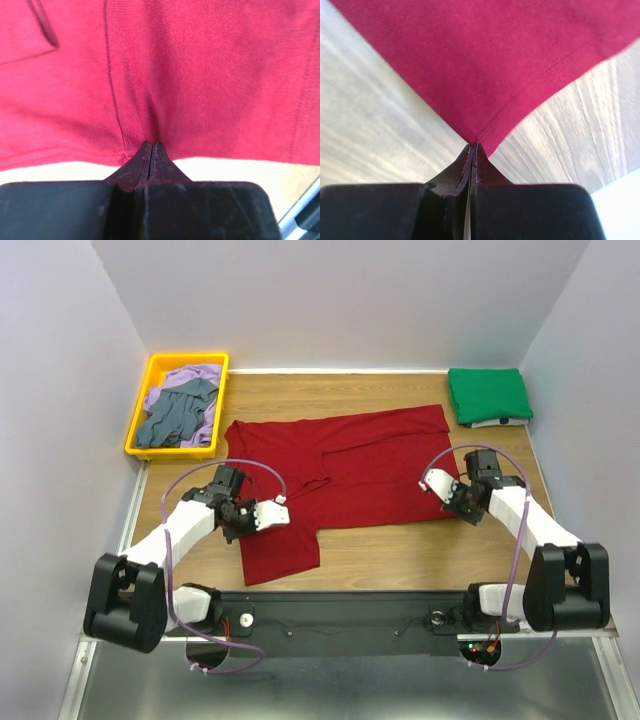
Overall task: Fold and stack the t-shirts
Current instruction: Fold the tshirt
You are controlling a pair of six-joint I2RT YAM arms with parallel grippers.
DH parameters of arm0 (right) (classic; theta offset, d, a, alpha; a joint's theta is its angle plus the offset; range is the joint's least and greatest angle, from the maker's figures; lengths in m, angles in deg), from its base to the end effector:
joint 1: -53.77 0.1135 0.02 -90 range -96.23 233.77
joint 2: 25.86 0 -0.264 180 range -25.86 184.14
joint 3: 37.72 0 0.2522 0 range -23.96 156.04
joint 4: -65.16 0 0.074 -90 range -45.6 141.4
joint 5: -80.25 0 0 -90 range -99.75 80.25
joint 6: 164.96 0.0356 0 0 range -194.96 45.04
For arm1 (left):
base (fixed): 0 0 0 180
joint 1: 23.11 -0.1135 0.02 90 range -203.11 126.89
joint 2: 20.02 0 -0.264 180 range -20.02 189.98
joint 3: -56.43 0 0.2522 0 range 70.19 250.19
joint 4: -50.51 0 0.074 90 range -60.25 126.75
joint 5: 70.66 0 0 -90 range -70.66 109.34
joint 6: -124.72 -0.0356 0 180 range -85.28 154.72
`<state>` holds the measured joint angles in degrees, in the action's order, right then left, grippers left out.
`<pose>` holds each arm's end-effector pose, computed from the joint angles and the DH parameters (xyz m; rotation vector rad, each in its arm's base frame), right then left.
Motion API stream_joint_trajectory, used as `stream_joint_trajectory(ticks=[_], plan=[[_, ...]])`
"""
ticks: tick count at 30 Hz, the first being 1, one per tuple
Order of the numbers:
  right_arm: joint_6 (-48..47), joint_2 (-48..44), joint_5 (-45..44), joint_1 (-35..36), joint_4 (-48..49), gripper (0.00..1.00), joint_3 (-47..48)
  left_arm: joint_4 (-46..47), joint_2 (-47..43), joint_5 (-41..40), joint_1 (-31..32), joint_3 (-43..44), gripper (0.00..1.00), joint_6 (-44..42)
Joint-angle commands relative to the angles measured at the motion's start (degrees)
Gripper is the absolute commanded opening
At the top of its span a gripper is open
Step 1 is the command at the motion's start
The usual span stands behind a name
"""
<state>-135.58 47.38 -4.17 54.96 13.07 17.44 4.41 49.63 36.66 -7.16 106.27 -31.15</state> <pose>0.2206 0.0080 0.1851 -1.4538 2.3823 -0.1237 0.1986 -0.0678 0.1770 1.7893 1.9342 -0.1265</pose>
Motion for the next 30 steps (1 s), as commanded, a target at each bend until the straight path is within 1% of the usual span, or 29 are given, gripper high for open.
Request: stream_joint_trajectory(ticks=[1,5,6,7,13,16,23,24,25,26,30], plan=[[-0.5,-4.3,1.0,-0.8,-5.1,0.01,0.7,-6.9,-3.8,0.6,-0.9,1.8,0.0,-1.5],[-1.0,-3.5,1.4,-0.9,-6.2,0.01,2.9,-9.5,-3.0,2.0,-2.7,4.9,0.0,-2.2],[-1.3,-2.7,1.5,-0.9,-6.3,0.01,3.6,-9.8,-2.6,2.4,-3.3,5.6,0.0,-2.5],[-1.2,-1.9,2.0,-2.5,-6.3,0.01,5.4,-10.5,-1.5,3.1,-4.9,7.3,0.0,-2.9],[-1.3,5.4,3.6,-3.3,-6.3,0.01,13.0,-12.3,4.3,6.1,-9.3,15.4,0.0,-4.7],[-0.6,8.1,4.7,-3.3,-6.3,0.01,17.0,-12.8,6.5,7.0,-9.9,19.2,0.0,-4.8],[-0.5,16.2,5.4,-3.3,-6.4,0.01,27.0,-14.8,15.5,10.2,-12.4,29.8,0.0,-4.5],[-0.3,18.6,5.5,-3.3,-6.4,0.0,28.3,-15.0,16.6,10.5,-12.6,31.1,0.0,-4.5],[-0.3,19.7,5.6,-3.3,-6.4,0.0,29.5,-15.2,17.5,10.7,-13.0,33.8,0.0,-4.6],[-0.3,20.8,5.6,-3.3,-6.4,0.01,32.0,-15.6,19.4,10.9,-13.1,35.0,0.0,-4.4],[-1.0,25.6,5.1,-3.3,-6.3,0.01,36.9,-15.1,23.4,10.7,-13.4,39.8,0.0,-3.4]])
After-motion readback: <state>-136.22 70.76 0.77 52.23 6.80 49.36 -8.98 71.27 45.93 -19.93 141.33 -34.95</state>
